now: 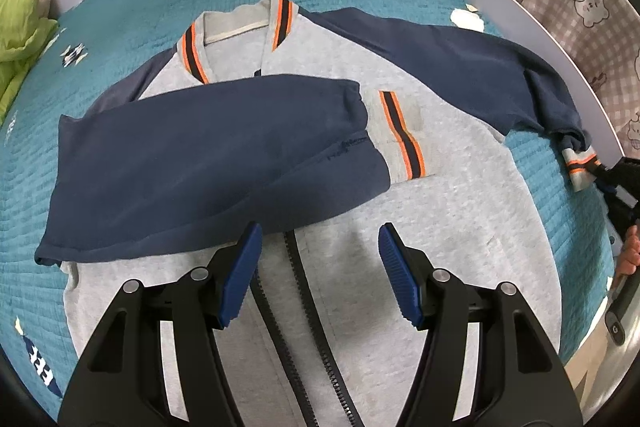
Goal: Fold large clothes
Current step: 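Lift and carry the sleeve across the jacket front with the right tool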
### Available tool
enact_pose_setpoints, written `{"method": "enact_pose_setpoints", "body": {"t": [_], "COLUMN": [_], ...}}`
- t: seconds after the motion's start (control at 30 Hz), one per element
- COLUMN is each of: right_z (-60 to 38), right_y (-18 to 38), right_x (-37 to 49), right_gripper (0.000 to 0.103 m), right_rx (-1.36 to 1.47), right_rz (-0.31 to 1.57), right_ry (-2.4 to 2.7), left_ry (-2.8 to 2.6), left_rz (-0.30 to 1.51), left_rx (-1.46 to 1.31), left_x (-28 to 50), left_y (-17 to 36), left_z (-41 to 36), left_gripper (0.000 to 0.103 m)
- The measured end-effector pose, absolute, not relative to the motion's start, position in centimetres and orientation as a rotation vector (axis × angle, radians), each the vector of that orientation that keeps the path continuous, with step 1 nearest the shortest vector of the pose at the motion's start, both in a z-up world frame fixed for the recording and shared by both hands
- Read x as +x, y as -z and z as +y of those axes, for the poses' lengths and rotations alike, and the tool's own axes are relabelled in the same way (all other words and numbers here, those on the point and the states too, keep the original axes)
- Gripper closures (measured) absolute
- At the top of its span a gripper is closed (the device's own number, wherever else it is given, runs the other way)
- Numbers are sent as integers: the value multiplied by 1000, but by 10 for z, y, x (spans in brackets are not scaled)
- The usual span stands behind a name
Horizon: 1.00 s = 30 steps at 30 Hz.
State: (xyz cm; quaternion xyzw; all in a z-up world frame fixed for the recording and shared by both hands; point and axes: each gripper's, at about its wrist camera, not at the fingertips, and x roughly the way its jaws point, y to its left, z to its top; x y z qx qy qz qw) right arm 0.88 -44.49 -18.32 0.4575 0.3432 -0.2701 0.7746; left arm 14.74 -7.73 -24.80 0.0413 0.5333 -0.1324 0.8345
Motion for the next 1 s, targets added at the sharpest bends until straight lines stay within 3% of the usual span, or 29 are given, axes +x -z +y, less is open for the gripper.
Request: {"method": "enact_pose_setpoints", "body": {"t": [0.3,0.5,0.67,0.73,1.0], "right_z": [-415,-415,-410,-410,-410], "right_y": [86,47,37,37,46], "right_x": [45,81,116,125,147], "right_gripper": [98,98,98,98,98], "right_rx": [561,413,332,322,296], "right_rz": [662,647,667,679,722], "right_ry": [517,471,440,429,412], "left_ry": [347,454,560,585,605], "left_rz": [1116,1124,1165,1189,1343], "left_rx": [53,-32,-102,-127,-175], "left_x": [172,213,256,270,311], "left_y": [232,217,215,220,270], "left_z": [-90,-120,-161,-178,-243], "left_gripper": [44,65,94,100,103]}}
